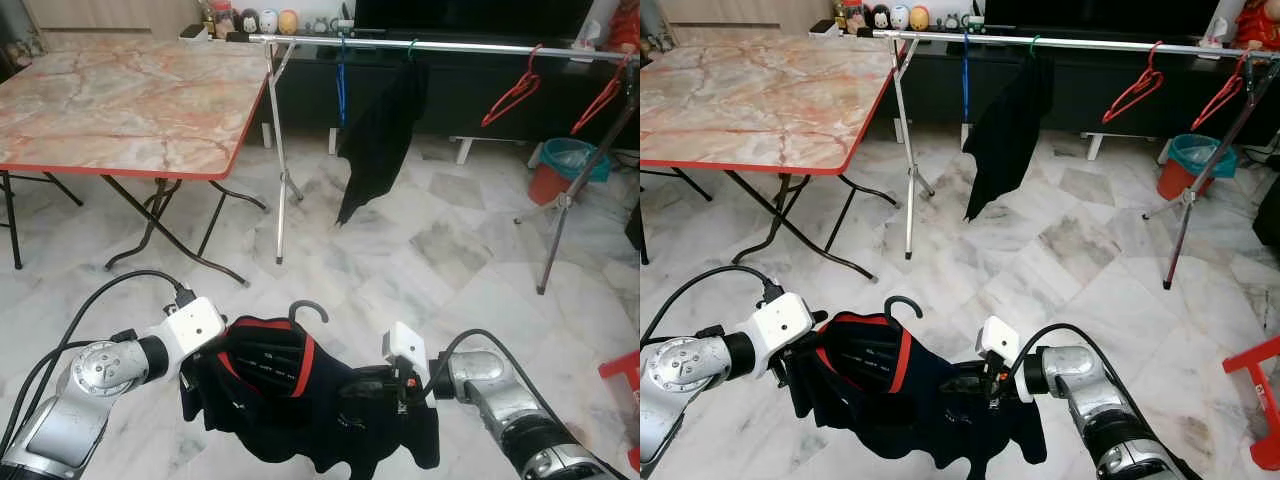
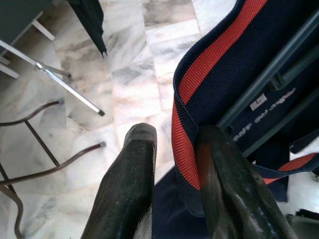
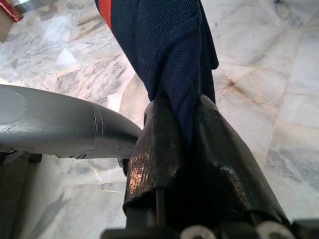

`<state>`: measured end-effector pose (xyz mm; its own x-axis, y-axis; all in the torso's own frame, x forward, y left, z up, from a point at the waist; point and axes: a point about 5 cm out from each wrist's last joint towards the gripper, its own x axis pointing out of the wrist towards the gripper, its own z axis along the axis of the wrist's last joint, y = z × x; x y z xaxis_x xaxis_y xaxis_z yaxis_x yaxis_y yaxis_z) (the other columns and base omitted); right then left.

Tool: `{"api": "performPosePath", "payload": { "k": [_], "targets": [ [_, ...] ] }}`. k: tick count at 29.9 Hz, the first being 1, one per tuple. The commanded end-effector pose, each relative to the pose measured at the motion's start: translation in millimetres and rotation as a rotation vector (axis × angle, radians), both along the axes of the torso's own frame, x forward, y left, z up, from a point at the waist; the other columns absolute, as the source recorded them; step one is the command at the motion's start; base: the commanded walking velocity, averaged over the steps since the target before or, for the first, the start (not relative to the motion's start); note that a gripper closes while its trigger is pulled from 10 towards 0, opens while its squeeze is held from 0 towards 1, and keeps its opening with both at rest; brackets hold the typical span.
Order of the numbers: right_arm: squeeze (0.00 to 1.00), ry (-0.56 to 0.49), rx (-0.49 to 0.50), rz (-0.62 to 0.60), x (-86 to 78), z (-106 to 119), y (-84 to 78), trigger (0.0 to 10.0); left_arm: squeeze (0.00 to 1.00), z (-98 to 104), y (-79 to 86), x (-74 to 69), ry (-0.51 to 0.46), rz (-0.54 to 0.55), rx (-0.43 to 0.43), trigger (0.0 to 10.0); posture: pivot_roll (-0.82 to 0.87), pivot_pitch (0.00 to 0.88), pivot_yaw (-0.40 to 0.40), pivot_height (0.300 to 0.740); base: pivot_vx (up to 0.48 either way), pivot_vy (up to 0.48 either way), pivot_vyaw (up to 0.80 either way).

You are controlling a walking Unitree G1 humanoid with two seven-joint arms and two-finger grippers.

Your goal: Hang hanger

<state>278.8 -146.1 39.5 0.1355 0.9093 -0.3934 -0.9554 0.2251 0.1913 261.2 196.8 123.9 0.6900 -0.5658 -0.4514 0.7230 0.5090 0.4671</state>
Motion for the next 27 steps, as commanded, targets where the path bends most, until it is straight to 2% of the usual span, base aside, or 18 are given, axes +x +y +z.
{"api": "performPosePath", "payload": {
  "k": [1,3,5,9,12,17,22,27],
  "targets": [
    [0.00,-0.031,0.016,0.006,5.9,8,-0.3,0.0,0.00,0,4.9,0.5,-0.010,0.012,0.040,10.0,0.10,0.038,-0.047,0.740,0.000,0.000,0.00],
    [0.00,-0.031,0.016,0.011,6.1,8,0.0,0.0,0.00,-2,8.4,1.3,-0.031,0.022,0.093,10.0,0.10,0.039,-0.048,0.740,0.000,0.000,0.00],
    [0.00,-0.033,0.021,0.016,6.4,9,0.5,0.0,0.00,0,8.1,2.4,-0.048,0.026,0.084,10.0,0.10,0.037,-0.047,0.740,0.000,0.000,0.00],
    [0.00,-0.021,0.030,0.041,4.9,10,1.3,0.0,0.00,9,4.4,3.9,-0.058,0.020,-0.009,10.0,0.10,0.034,-0.049,0.740,0.000,0.000,0.00],
    [0.00,0.010,0.033,0.083,0.2,8,-0.4,0.0,0.00,20,0.8,-2.5,-0.001,-0.040,-0.129,10.0,0.10,0.034,-0.049,0.740,0.000,0.000,0.00],
    [0.00,0.038,0.014,0.125,-4.3,6,-3.6,0.0,0.00,29,2.8,-6.7,0.037,-0.075,-0.181,10.0,0.10,0.028,-0.051,0.740,0.000,0.000,0.00],
    [0.00,0.069,0.001,0.190,-9.9,4,-8.8,0.0,0.00,50,8.1,-16.4,0.131,-0.140,-0.321,10.0,0.10,0.022,-0.053,0.740,0.000,0.000,0.00],
    [0.00,0.071,0.000,0.206,-10.1,7,-11.3,0.0,0.00,67,10.3,-25.4,0.179,-0.201,-0.404,10.0,0.10,0.025,-0.056,0.740,0.000,0.000,0.00]
  ]
}}
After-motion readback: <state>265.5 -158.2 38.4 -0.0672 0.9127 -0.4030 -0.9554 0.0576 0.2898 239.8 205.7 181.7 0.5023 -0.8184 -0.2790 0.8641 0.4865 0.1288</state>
